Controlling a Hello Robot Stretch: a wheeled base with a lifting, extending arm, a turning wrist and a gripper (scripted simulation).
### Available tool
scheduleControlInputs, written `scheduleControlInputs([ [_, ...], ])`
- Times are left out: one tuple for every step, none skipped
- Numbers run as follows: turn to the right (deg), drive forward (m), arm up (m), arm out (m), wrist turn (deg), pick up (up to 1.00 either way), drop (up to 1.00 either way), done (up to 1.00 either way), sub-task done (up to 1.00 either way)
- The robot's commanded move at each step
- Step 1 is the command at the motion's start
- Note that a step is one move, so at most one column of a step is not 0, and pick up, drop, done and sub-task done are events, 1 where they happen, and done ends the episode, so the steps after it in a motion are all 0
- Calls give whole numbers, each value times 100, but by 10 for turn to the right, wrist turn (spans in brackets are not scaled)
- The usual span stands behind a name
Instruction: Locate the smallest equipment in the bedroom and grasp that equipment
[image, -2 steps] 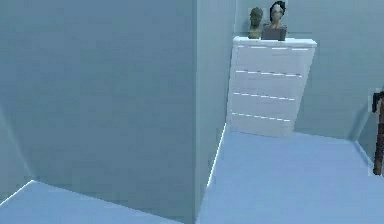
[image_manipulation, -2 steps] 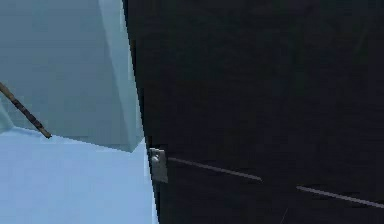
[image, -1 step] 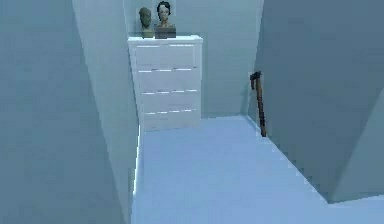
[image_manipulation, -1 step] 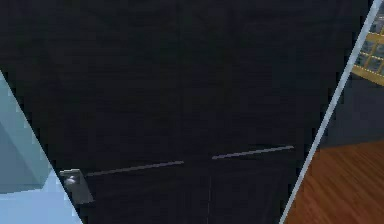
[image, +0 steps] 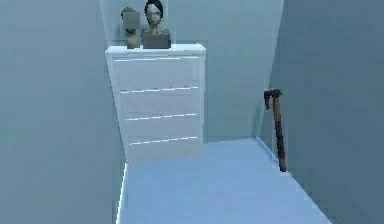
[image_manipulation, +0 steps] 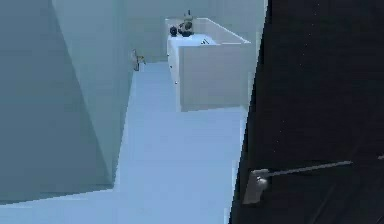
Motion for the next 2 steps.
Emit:
scheduleControlInputs([
  [450,0,0,0,0,0,0,0,0],
  [60,0,0,0,0,0,0,0,0],
])
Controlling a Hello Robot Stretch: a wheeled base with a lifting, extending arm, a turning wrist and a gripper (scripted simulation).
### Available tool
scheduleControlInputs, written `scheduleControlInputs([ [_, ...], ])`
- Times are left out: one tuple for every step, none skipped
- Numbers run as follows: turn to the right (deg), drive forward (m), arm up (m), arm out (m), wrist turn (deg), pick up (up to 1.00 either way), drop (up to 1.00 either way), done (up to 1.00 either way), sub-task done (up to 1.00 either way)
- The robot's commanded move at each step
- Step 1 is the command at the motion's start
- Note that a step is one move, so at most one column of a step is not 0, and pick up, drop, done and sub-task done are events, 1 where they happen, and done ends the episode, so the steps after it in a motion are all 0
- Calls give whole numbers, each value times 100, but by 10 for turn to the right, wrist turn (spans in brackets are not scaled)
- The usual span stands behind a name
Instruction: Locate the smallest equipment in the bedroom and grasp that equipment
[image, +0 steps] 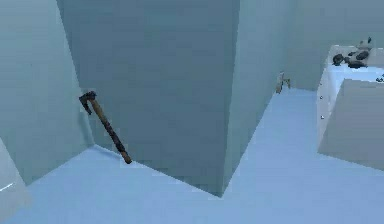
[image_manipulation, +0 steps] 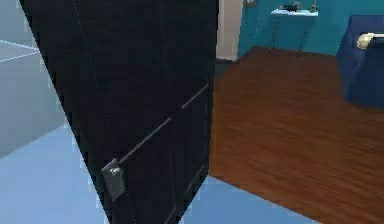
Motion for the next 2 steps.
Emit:
scheduleControlInputs([
  [0,70,0,0,0,0,0,0,0],
  [450,0,0,0,0,0,0,0,0],
])
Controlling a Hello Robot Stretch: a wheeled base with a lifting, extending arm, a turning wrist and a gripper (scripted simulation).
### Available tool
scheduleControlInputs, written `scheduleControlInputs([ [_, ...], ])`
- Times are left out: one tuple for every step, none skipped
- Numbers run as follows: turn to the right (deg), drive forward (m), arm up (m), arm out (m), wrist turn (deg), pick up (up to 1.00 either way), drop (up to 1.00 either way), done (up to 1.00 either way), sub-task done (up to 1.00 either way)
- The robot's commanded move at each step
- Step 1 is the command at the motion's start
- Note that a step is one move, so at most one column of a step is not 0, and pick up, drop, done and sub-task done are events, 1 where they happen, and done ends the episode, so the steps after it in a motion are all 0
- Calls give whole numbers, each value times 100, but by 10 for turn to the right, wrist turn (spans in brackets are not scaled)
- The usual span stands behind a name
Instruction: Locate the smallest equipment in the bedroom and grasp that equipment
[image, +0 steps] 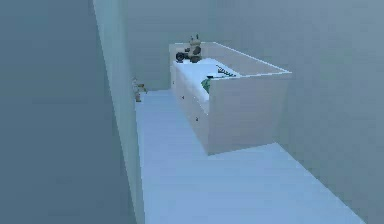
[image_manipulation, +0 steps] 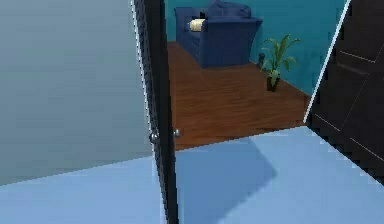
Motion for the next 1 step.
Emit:
scheduleControlInputs([
  [210,0,0,0,0,0,0,0,0],
])
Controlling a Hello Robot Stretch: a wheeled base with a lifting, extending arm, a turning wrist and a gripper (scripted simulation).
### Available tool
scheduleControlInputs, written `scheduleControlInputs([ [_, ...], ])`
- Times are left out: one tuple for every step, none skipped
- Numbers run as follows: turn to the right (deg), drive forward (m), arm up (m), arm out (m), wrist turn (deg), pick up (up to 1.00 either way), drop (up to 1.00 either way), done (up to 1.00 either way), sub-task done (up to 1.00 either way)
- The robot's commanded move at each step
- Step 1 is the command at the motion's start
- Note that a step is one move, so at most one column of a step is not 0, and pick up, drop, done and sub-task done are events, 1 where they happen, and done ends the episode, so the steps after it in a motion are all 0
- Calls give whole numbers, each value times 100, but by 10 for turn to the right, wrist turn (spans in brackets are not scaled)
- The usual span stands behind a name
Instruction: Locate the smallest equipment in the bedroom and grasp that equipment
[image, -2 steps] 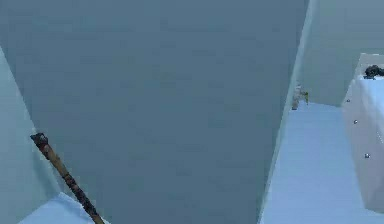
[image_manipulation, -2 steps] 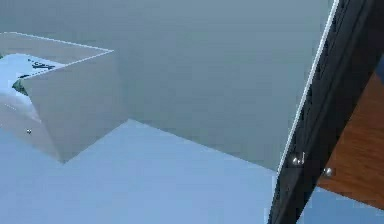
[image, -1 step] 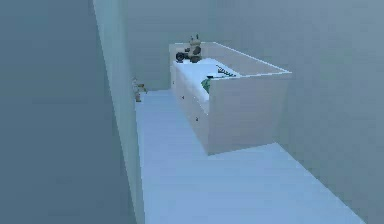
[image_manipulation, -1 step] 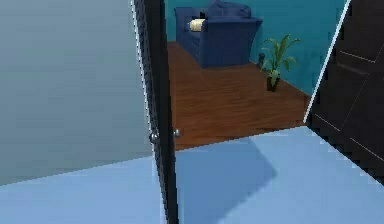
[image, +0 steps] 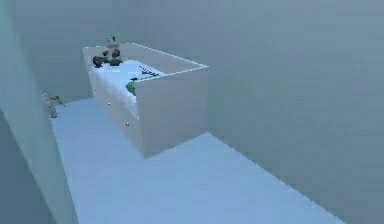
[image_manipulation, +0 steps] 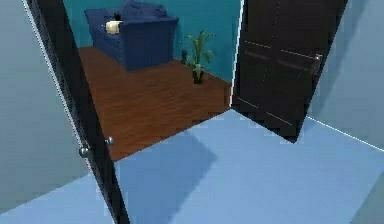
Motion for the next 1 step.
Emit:
scheduleControlInputs([
  [0,100,0,0,0,0,0,0,0],
])
